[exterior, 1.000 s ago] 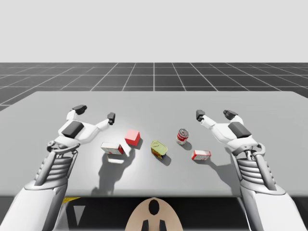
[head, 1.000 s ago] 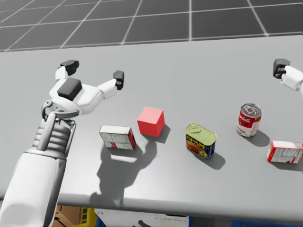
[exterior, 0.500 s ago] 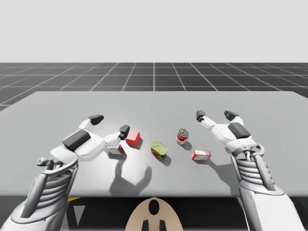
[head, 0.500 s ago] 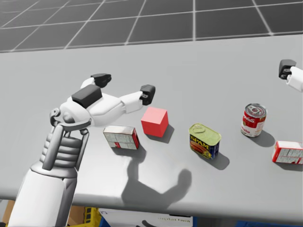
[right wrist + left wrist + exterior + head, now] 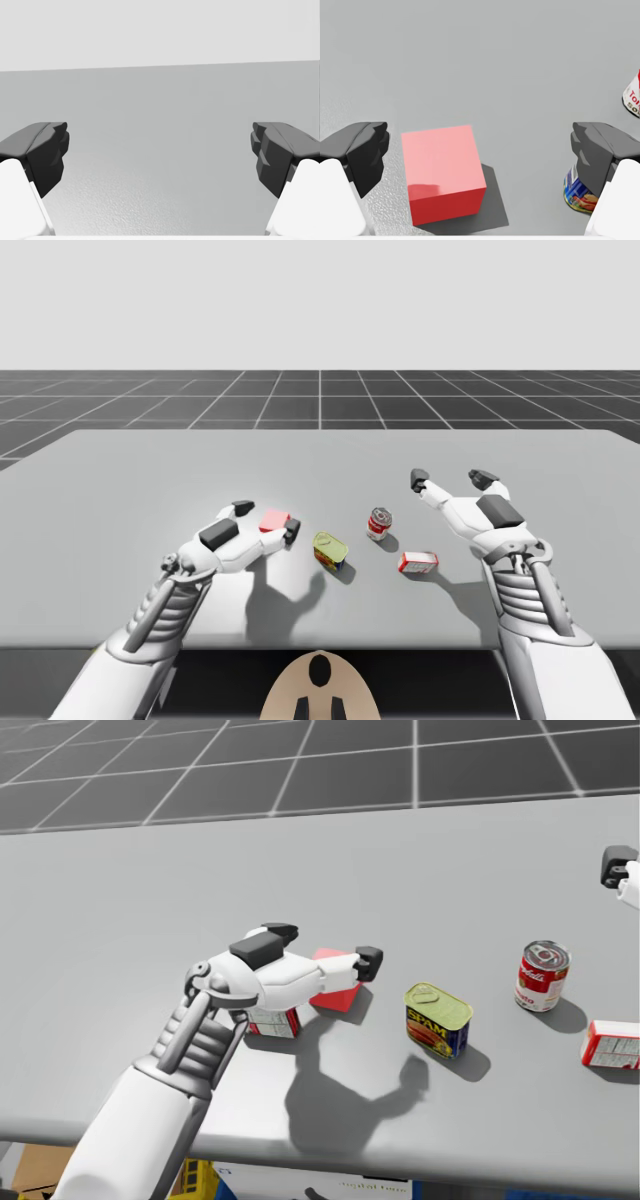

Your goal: Find the red cube and pick it up.

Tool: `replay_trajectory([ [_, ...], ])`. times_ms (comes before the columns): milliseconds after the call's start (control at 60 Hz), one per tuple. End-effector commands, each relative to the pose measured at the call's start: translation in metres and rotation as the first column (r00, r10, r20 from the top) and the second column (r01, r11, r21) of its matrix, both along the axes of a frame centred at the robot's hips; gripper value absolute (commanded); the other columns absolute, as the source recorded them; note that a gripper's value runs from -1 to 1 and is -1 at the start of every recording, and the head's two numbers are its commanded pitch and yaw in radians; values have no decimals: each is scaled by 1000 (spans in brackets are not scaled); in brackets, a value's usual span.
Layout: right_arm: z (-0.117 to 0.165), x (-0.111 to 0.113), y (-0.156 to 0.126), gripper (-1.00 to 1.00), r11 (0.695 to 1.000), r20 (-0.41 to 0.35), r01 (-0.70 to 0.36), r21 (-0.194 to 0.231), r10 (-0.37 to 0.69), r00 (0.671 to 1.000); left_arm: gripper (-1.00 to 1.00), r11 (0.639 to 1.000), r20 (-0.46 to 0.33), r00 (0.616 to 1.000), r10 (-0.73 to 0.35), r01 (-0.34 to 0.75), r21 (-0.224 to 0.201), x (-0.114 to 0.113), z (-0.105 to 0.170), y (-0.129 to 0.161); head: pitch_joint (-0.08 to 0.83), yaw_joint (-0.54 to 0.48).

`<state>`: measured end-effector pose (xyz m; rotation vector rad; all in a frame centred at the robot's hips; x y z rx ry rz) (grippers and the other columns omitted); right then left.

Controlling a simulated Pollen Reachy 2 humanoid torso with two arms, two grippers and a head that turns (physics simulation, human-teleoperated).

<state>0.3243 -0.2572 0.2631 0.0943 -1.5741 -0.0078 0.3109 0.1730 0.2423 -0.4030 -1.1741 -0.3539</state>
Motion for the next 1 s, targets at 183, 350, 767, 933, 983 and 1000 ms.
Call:
replay_trajectory([
  [183, 1, 0, -2, -1000, 1000, 3, 4, 3, -4, 1000, -1000, 959, -229, 949, 218, -164, 232, 33, -28, -8, 604, 206],
  [350, 1, 0, -3, -1000, 1000, 4, 7, 3, -7, 1000, -1000, 947, -264, 934, 239, -165, 276, 45, -42, -12, 605, 206],
  [767, 0, 0, -5, -1000, 1000, 6, 15, -1, -15, 1000, -264, 928, -322, 914, 248, -129, 349, 51, -66, -20, 614, 207],
  [933, -1, 0, -5, -1000, 1000, 4, 18, -1, -18, 1000, 1000, 934, -334, 915, 228, -109, 340, 49, -67, -21, 611, 207],
  [983, -1, 0, -5, -1000, 1000, 4, 18, -1, -18, 1000, 1000, 934, -335, 914, 227, -107, 340, 49, -67, -20, 608, 208],
  [1000, -1, 0, -5, -1000, 1000, 4, 18, -1, -18, 1000, 1000, 934, -335, 914, 227, -107, 340, 49, -67, -20, 607, 208],
])
